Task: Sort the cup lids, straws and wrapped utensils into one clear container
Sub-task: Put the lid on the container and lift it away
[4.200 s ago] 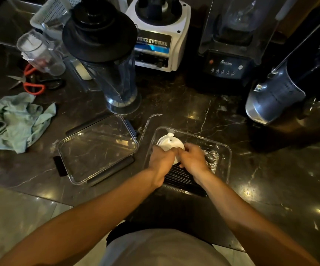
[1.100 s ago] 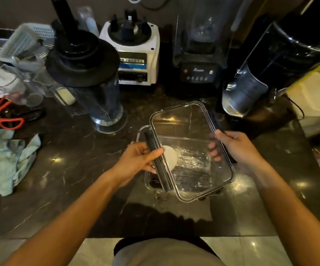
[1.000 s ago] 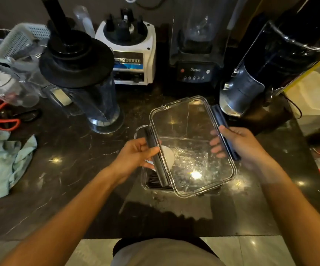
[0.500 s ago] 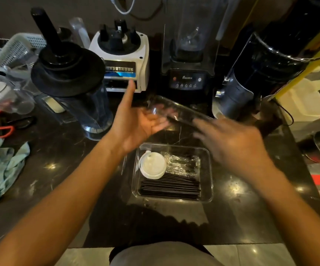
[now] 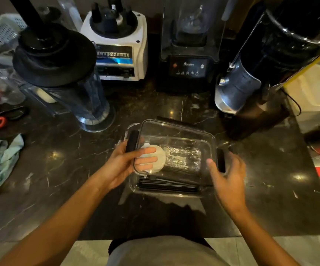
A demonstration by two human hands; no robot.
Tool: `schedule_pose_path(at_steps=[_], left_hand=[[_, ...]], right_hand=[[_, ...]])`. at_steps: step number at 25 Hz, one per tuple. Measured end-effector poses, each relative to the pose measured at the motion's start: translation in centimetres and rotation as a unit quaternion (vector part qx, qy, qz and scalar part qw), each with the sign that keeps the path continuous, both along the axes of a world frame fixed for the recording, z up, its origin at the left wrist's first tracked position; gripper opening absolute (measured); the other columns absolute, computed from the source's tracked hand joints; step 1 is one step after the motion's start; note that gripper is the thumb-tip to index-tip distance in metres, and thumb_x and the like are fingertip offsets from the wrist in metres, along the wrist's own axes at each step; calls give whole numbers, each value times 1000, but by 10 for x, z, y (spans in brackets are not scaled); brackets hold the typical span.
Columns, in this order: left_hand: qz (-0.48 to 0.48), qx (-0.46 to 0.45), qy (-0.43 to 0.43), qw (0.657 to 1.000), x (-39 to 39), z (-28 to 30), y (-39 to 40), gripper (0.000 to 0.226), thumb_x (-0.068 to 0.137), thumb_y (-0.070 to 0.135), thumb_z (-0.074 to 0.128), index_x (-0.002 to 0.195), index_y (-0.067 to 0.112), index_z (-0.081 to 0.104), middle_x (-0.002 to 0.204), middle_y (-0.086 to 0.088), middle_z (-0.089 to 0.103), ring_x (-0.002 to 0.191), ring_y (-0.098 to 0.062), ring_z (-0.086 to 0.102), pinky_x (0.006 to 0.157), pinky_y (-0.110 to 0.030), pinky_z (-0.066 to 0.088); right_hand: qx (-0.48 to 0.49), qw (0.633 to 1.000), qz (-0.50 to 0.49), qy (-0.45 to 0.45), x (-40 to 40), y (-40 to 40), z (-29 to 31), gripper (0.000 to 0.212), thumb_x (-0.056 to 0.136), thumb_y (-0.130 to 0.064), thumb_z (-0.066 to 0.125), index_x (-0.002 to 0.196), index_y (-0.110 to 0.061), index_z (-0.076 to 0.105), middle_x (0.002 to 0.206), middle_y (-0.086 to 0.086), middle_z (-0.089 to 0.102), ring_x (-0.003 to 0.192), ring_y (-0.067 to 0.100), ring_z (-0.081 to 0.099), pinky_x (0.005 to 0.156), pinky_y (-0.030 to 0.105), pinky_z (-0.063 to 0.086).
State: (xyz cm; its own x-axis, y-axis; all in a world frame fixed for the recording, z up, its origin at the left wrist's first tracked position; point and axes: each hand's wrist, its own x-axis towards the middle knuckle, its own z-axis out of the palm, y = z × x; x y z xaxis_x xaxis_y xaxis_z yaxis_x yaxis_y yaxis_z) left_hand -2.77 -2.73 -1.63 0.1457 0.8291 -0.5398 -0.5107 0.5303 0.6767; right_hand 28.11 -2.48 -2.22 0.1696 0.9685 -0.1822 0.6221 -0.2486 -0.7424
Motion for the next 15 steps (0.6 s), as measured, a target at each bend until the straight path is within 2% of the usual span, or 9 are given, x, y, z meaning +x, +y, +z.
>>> schedule_pose_path(at_steps=[2, 4, 6, 8, 10, 12, 15], left_hand=[[7, -2, 14, 1000, -3, -3, -9, 49, 91, 2, 64, 139, 8, 55, 125, -25, 71, 110, -45, 70, 84, -44, 64], [6, -1, 50, 999, -4, -7, -16, 46, 89, 4, 68, 134, 8, 59, 123, -25, 72, 104, -44, 73, 82, -45, 65], [25, -4, 155, 988, -3, -9, -23, 31, 93, 7, 68, 124, 6, 63, 114, -27, 74, 89, -38, 78, 72, -41, 66], [31, 14, 334, 942, -7, -14, -31, 17, 99, 22, 65, 110, 9, 69, 97, -21, 77, 76, -30, 78, 68, -44, 66], [6, 43, 450, 892, -11, -17, -37, 25, 99, 37, 62, 102, 14, 72, 86, -10, 78, 75, -24, 77, 70, -49, 64], [-11, 57, 466, 883, -11, -16, -39, 24, 97, 40, 64, 106, 18, 70, 88, -3, 77, 78, -19, 77, 70, -44, 65], [-23, 68, 454, 888, -10, -23, -36, 23, 96, 39, 67, 109, 20, 67, 94, -1, 76, 84, -18, 76, 72, -43, 65]], right_hand=[[-84, 985, -79, 127, 1, 8, -7, 49, 92, -41, 73, 130, -14, 61, 126, 9, 69, 120, 27, 66, 105, 50, 52], [-150, 958, -102, 221, 2, 10, -12, 24, 92, -30, 74, 110, -15, 70, 103, 7, 79, 100, 27, 76, 94, 52, 59], [-150, 958, -101, 221, 4, 8, -17, 21, 92, -27, 76, 105, -12, 70, 98, 9, 79, 93, 27, 77, 90, 52, 60], [-111, 970, -102, 191, 2, 6, -19, 20, 94, -25, 74, 96, -6, 68, 91, 15, 75, 82, 29, 72, 81, 52, 60], [-74, 978, -93, 171, 1, 4, -16, 26, 97, -24, 68, 86, -1, 63, 76, 15, 66, 68, 23, 59, 68, 47, 51], [-59, 980, -89, 169, 4, 3, -15, 25, 99, -21, 67, 84, -2, 61, 71, 10, 62, 65, 21, 56, 65, 46, 49], [-65, 975, -97, 190, 9, 2, -18, 18, 98, -19, 68, 86, -6, 62, 79, 12, 64, 72, 27, 61, 71, 55, 57]])
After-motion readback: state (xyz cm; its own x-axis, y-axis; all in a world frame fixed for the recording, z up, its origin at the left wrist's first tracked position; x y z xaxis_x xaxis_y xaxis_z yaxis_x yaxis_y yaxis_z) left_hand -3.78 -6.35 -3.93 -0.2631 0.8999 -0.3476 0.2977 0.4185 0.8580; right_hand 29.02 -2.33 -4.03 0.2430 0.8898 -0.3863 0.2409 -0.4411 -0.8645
